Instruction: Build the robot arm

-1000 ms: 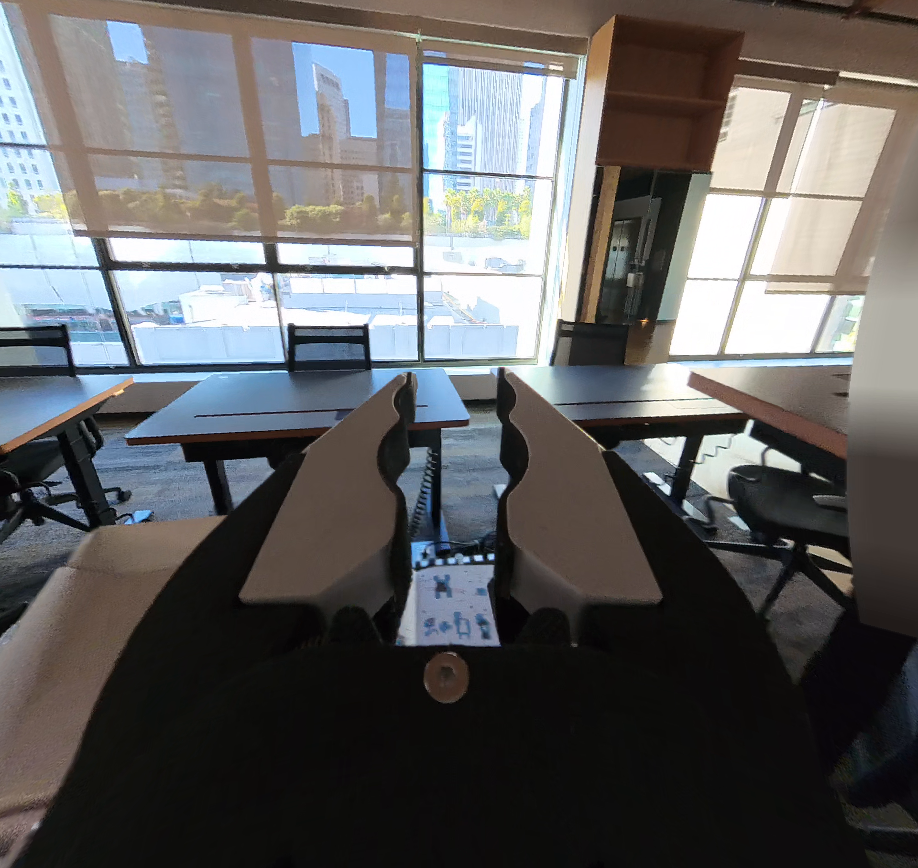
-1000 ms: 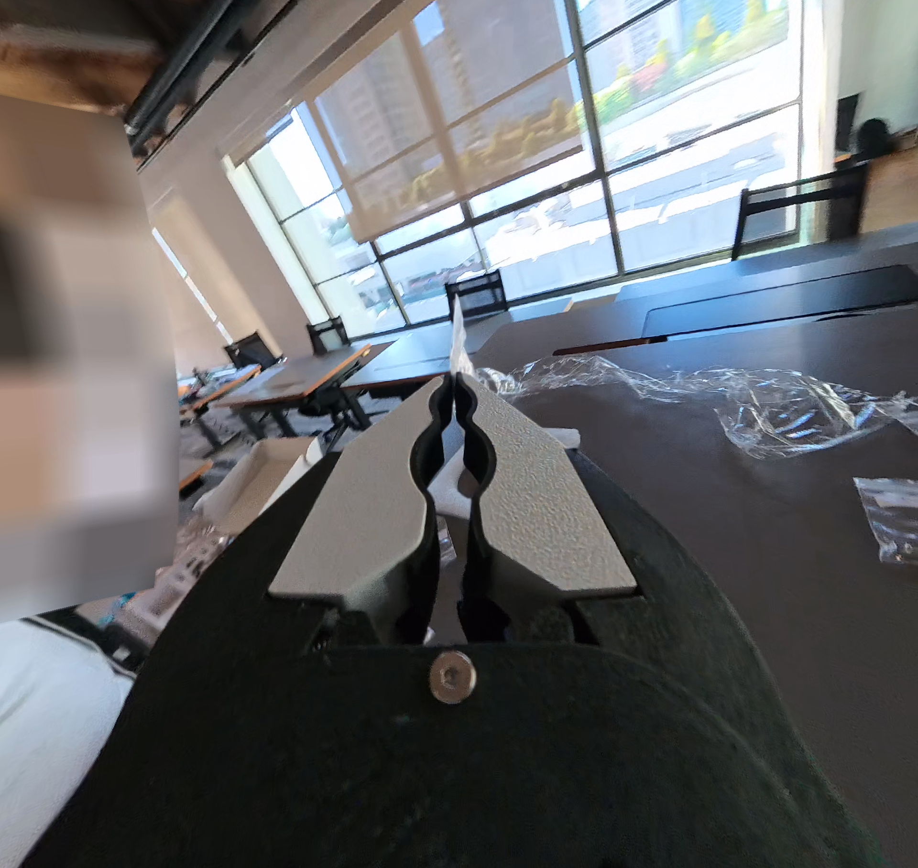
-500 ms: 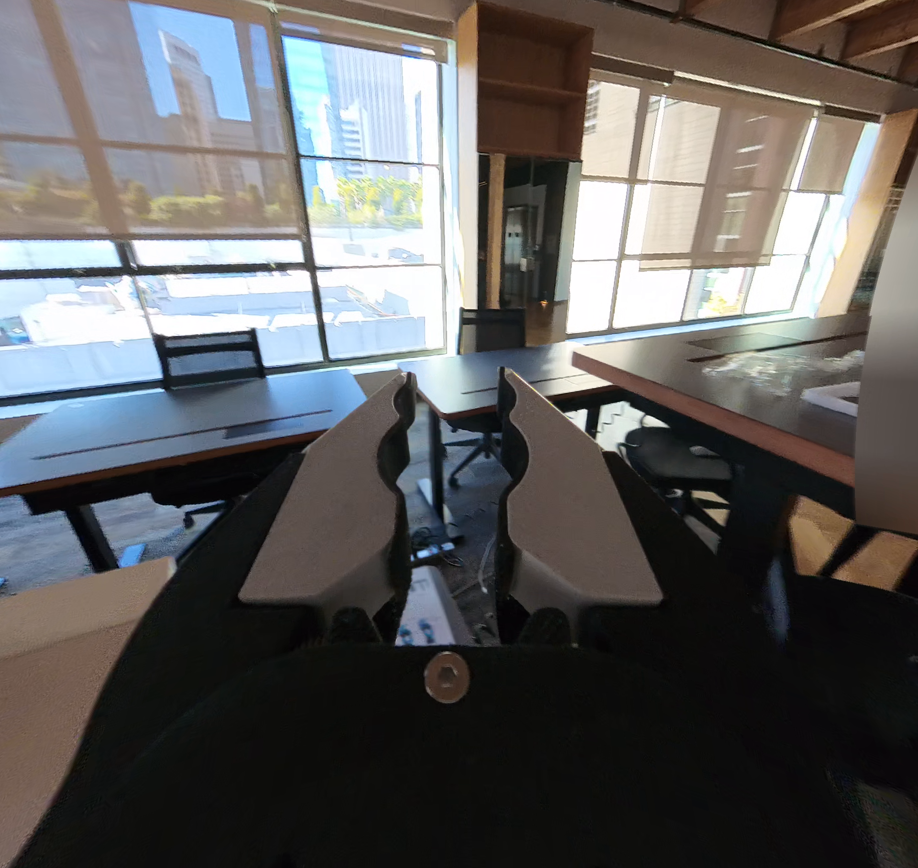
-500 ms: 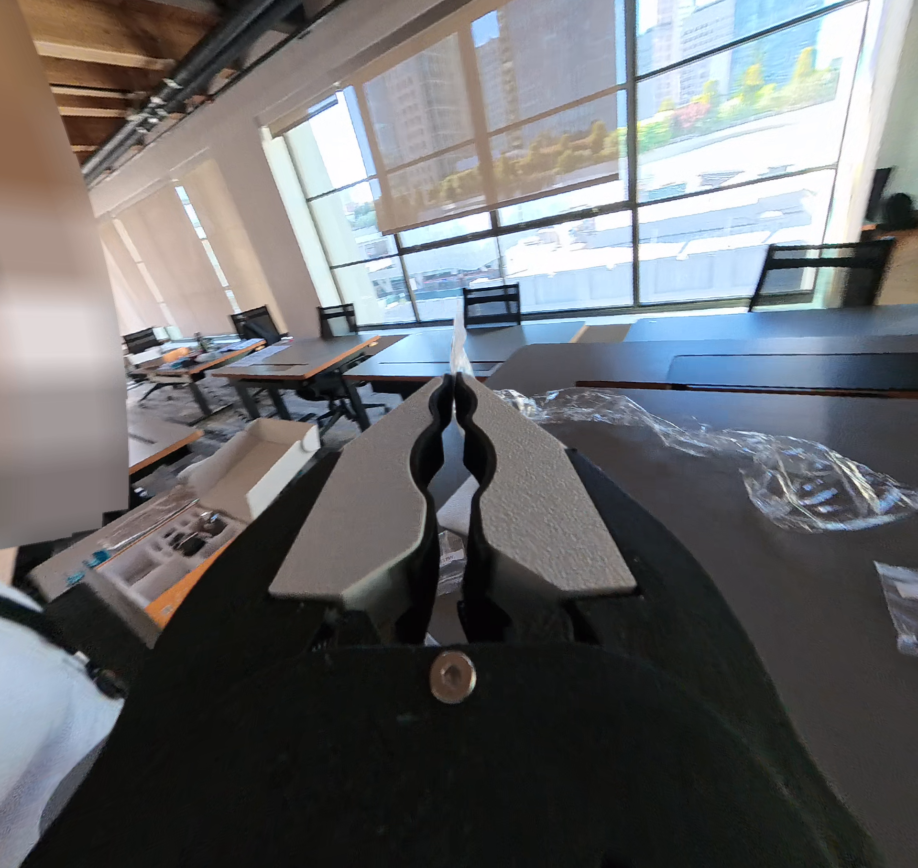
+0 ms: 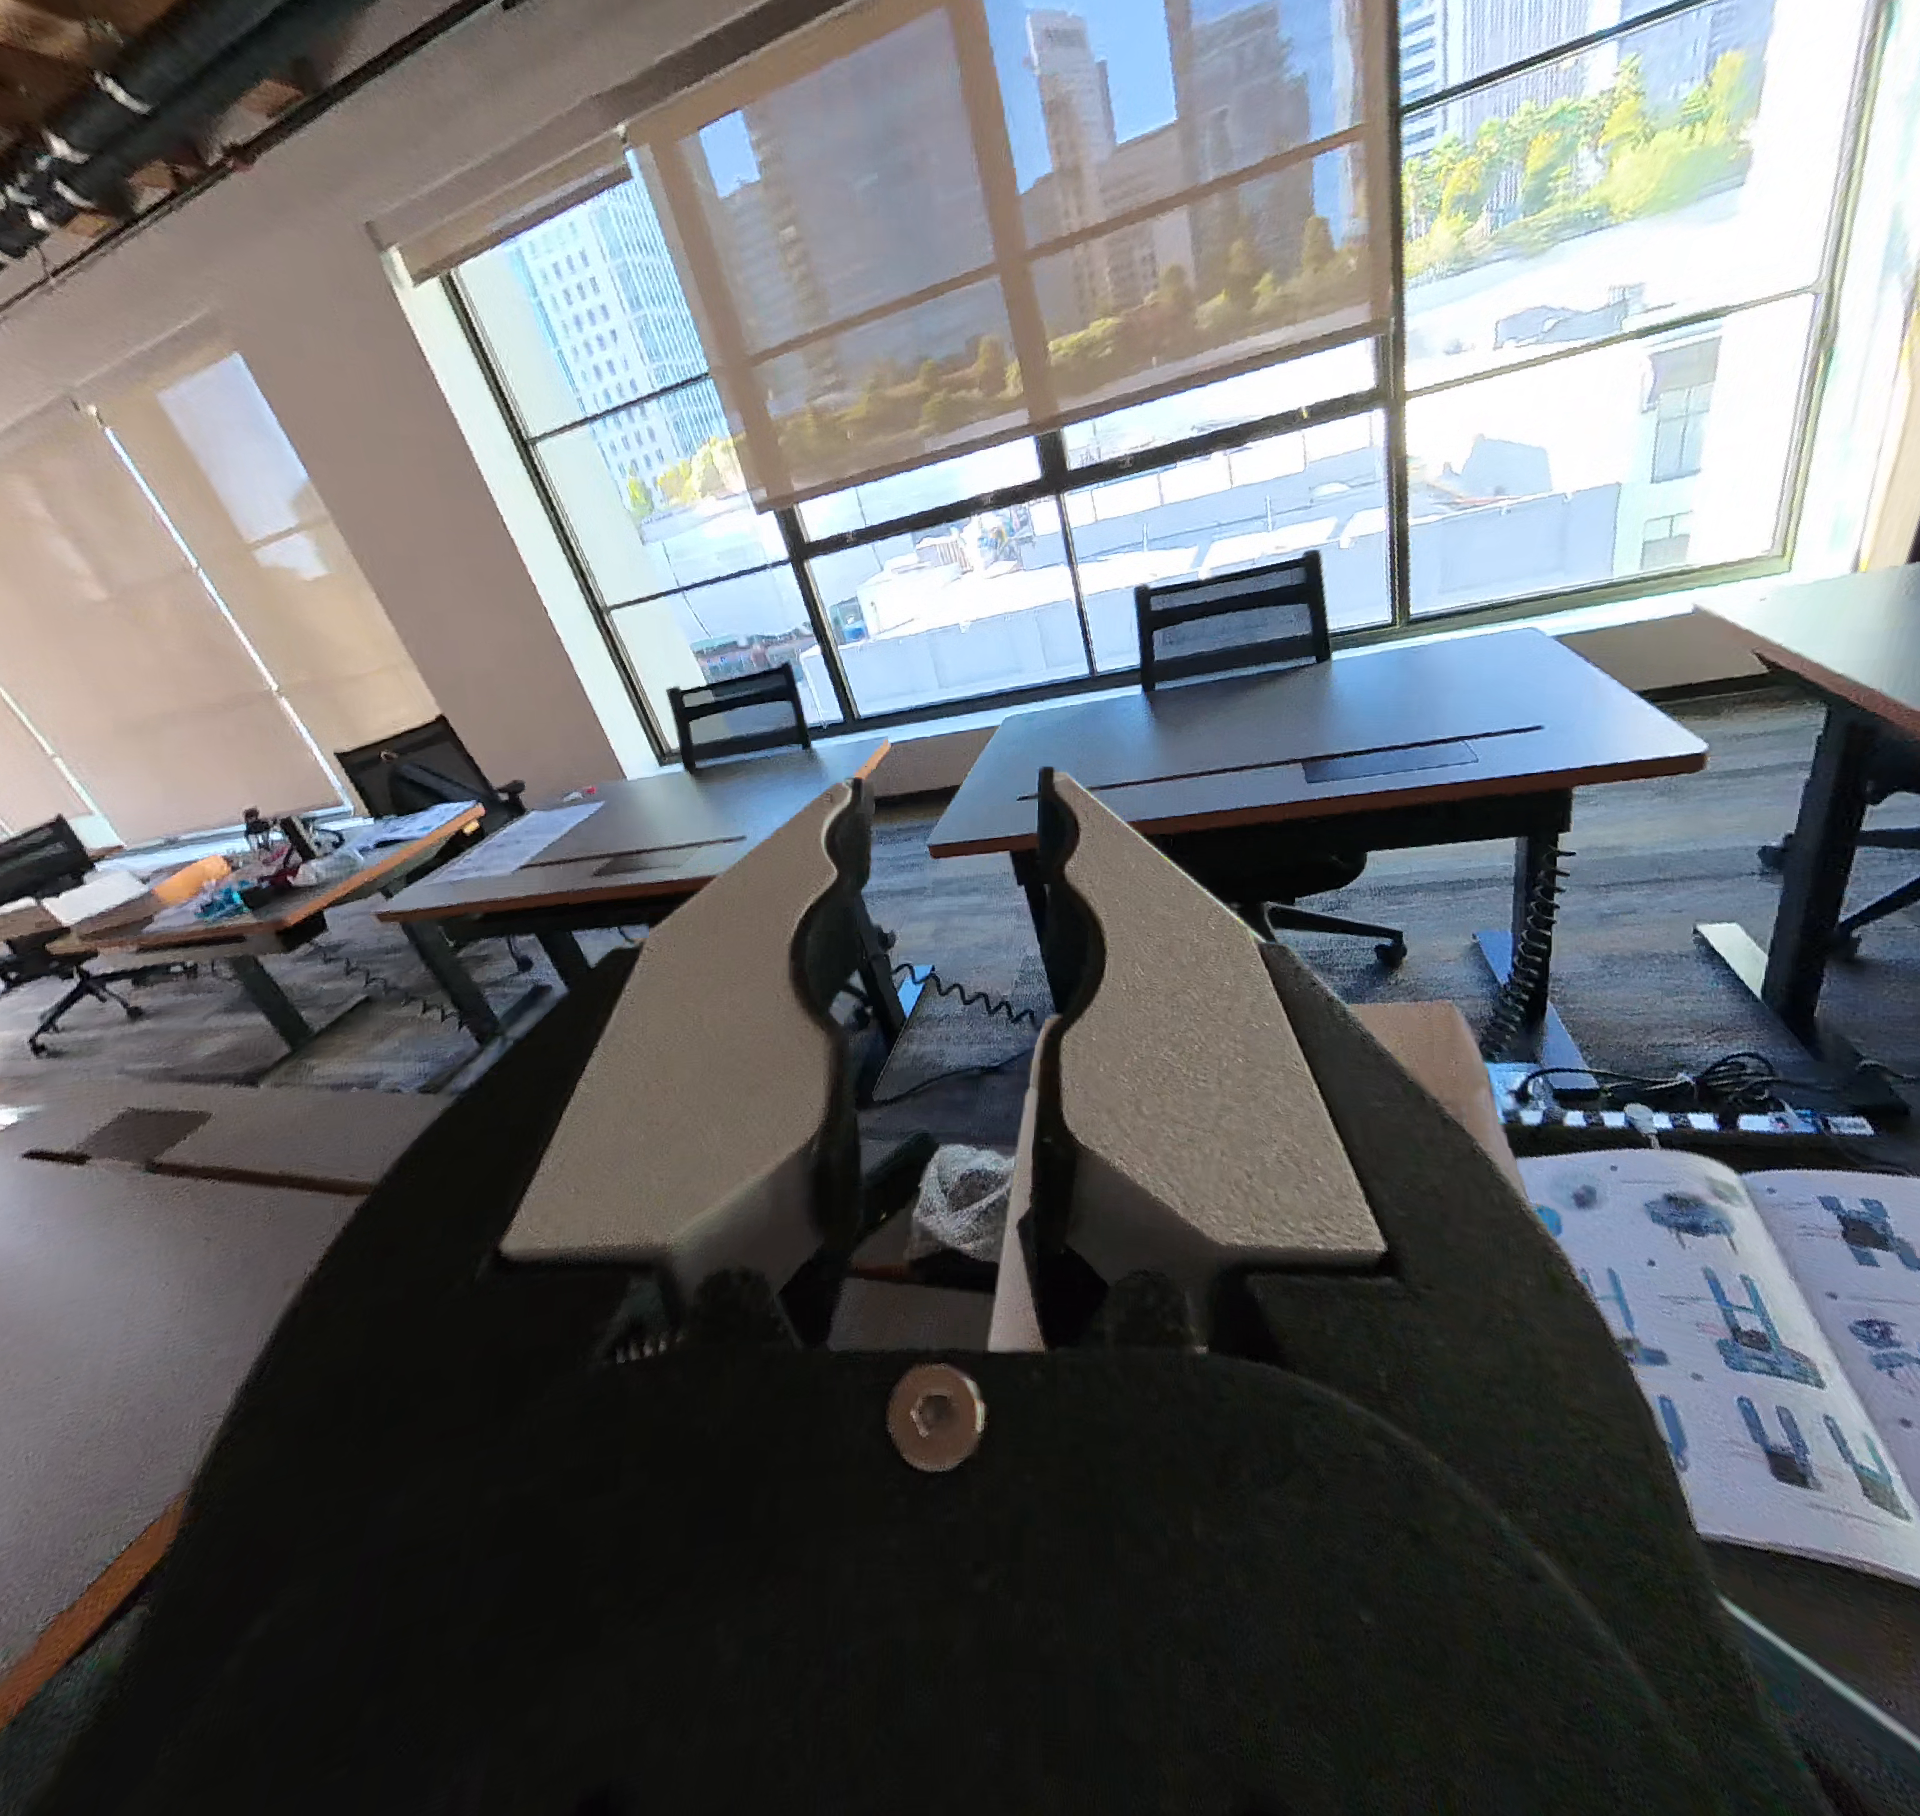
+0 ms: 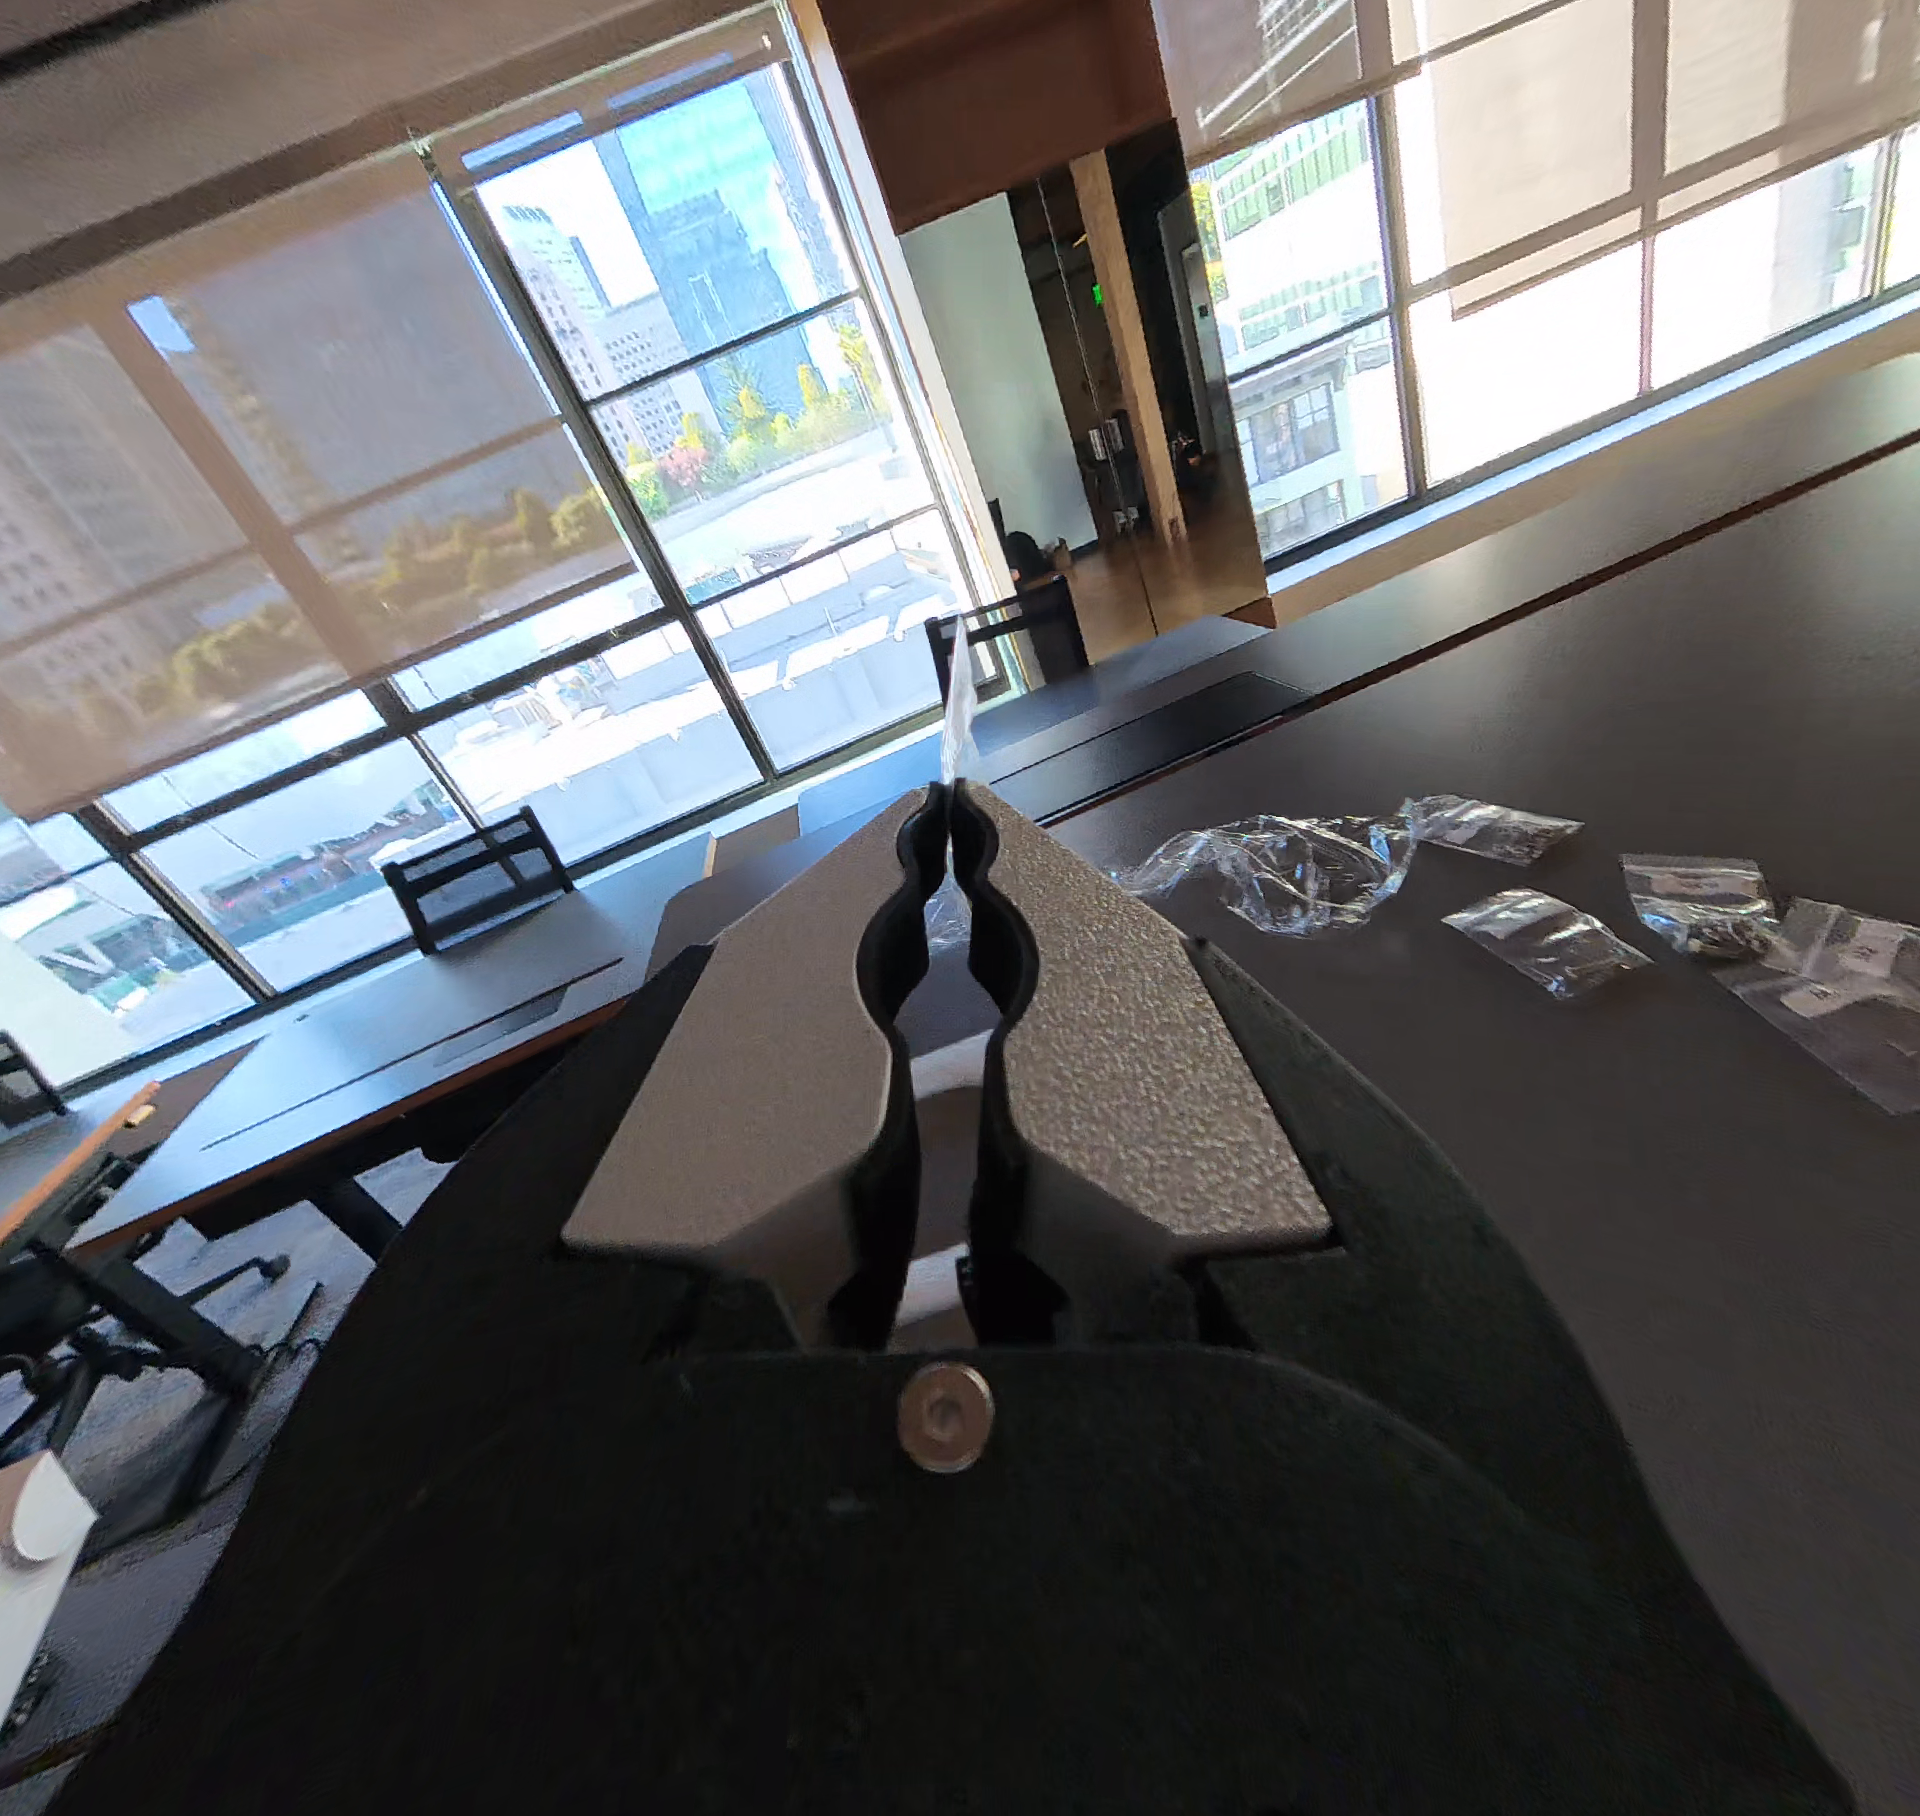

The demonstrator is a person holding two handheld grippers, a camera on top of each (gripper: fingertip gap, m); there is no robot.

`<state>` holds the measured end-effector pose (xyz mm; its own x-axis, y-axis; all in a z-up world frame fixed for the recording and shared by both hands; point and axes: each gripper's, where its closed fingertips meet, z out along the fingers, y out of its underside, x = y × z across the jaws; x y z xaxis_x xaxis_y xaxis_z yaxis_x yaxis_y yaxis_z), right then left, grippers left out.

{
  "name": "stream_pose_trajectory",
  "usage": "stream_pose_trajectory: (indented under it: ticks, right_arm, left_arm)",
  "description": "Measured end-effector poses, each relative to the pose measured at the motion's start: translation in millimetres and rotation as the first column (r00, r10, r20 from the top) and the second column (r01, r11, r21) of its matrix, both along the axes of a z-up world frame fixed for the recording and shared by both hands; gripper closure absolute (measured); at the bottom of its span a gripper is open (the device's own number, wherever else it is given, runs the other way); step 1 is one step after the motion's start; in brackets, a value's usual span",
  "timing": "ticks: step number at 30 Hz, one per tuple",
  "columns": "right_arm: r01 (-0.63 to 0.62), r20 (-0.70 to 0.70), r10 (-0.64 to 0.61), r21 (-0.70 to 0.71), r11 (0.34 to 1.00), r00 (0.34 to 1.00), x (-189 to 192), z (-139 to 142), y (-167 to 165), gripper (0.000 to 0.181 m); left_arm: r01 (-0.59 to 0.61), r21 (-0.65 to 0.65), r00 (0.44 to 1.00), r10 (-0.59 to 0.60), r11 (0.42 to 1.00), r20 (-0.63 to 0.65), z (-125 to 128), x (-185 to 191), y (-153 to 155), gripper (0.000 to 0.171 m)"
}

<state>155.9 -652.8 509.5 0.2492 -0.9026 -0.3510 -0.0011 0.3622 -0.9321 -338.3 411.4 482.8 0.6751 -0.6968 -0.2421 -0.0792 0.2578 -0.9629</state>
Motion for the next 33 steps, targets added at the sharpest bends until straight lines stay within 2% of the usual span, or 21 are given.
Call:
stream_pose_trajectory:
  ticks: [5,13,18,26,33]
  right_arm:
    - [0.034,-0.074,-0.045,-0.148,0.988,0.996,-1.6,13.3,39.4,0.181]
    - [0.071,-0.106,-0.09,-0.168,0.983,0.99,2.0,10.9,74.5,0.181]
    - [0.078,-0.134,-0.103,-0.183,0.98,0.986,7.5,4.3,82.3,0.181]
    - [0.087,-0.137,-0.113,-0.181,0.98,0.984,-6.8,5.1,76.0,0.181]
    - [0.05,-0.133,-0.073,-0.164,0.985,0.988,-21.3,6.9,64.1,0.181]
  left_arm:
    - [-0.024,-0.031,0.999,0.025,0.999,0.042,-9.1,-22.0,44.8,0.142]
    - [-0.063,-0.088,0.998,0.063,0.994,-0.003,-58.5,-30.0,80.5,0.141]
    - [-0.064,-0.103,0.998,0.061,0.993,-0.035,-82.2,-22.9,83.2,0.14]
    - [-0.029,-0.121,0.999,0.027,0.992,-0.019,-96.2,-9.0,76.0,0.141]
    - [-0.008,-0.128,1.0,0.012,0.992,0.029,-82.3,-13.0,55.7,0.141]
